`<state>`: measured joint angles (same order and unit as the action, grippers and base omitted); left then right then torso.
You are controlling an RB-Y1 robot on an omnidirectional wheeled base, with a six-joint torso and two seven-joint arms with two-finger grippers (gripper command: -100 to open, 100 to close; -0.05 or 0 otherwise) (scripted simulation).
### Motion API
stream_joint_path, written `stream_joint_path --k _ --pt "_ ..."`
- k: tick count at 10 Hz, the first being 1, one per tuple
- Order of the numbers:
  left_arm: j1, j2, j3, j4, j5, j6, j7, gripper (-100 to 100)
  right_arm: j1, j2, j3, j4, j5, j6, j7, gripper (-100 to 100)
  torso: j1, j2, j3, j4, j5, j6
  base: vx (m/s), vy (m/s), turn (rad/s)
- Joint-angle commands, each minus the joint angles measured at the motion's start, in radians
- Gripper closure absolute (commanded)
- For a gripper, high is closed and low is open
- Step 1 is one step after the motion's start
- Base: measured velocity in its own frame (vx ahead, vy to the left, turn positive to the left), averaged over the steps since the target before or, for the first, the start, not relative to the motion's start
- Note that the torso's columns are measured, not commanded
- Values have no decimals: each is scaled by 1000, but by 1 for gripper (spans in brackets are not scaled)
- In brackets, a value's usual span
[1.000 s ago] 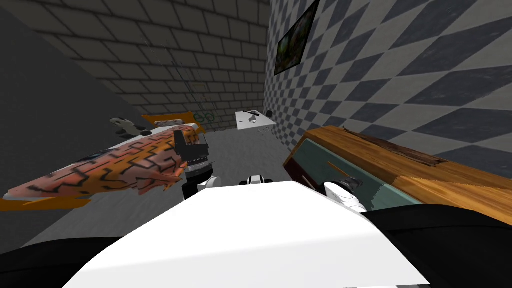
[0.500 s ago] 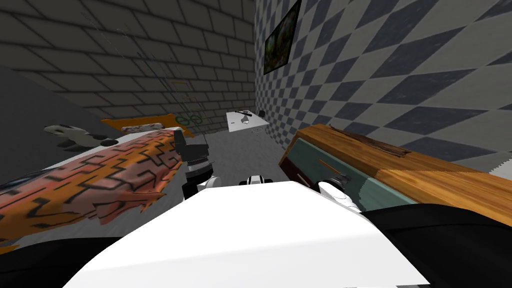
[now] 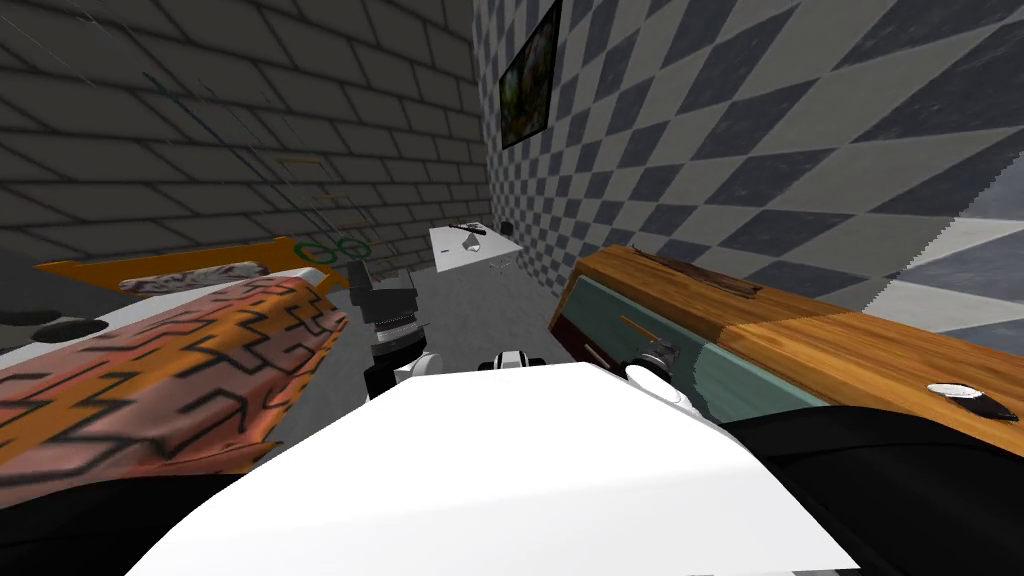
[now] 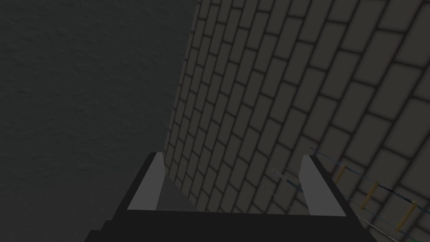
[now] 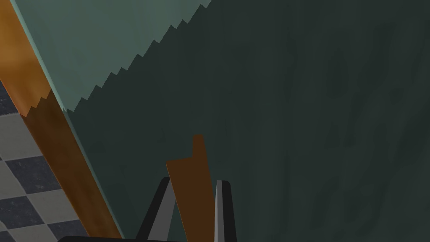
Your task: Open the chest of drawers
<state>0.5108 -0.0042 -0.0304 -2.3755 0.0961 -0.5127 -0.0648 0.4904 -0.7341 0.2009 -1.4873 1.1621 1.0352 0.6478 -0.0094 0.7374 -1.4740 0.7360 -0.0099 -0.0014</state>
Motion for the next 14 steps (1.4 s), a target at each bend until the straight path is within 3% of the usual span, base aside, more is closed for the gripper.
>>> stream_joint_path --k 1,3,4,8,9,14 --pt "0 0 0 0 0 0 0 0 21 17 22 -69 27 4 21 100 1 -1 -1 0 1 1 78 -5 -169" --pt "0 0 0 0 0 0 0 0 35 29 37 -119 55 11 35 100 3 -4 -3 -1 2 0 97 -17 -213" --pt "0 0 0 0 0 0 0 0 35 24 31 -107 52 16 36 100 3 -3 -3 0 4 -2 28 -7 -36" --pt "0 0 0 0 0 0 0 0 58 19 55 -182 58 19 52 100 12 -3 -2 1 5 -7 -64 116 -24" --pt "0 0 0 0 0 0 0 0 60 20 49 -163 63 29 46 100 10 -6 -4 1 5 -8 -49 66 -21" --pt "-1 0 0 0 0 0 0 0 89 17 16 -156 -8 74 47 100 9 -6 -4 1 5 -8 -119 97 227"
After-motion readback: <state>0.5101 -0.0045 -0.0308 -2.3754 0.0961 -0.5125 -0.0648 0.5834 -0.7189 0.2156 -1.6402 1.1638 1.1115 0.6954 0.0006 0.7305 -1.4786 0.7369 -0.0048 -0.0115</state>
